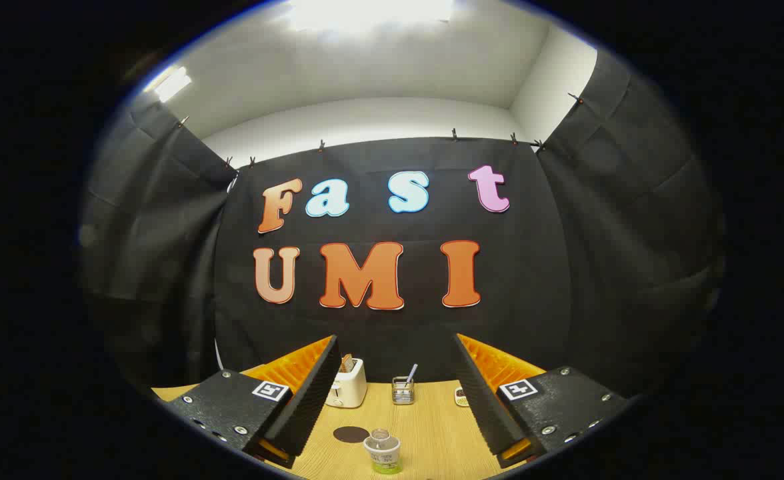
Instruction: Take the bottle from table, then pour the juice into the cup, finally place the bottle on the coaster
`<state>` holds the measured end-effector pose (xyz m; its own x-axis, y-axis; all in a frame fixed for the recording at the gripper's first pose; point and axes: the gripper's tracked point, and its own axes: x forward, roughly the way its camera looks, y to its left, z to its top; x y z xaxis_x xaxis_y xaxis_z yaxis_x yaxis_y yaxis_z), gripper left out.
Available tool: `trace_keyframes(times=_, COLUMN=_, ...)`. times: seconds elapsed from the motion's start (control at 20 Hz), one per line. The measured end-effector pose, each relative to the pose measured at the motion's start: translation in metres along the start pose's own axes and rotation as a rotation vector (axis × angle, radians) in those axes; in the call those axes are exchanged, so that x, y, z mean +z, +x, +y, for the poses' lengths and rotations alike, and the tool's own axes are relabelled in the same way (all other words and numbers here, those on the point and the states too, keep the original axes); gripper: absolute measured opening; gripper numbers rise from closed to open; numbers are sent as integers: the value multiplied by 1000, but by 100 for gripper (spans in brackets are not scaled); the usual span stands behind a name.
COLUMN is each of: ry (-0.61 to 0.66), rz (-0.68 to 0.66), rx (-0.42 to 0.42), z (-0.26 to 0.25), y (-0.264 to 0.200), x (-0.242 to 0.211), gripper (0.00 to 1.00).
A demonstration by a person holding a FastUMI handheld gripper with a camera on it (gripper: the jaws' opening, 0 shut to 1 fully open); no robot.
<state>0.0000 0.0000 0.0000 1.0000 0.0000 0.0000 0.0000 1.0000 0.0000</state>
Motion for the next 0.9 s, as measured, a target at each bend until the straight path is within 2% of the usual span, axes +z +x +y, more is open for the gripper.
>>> trace_keyframes(times=0.9, ry=16, rz=1, rx=4, z=2, y=4, x=-10, gripper=99)
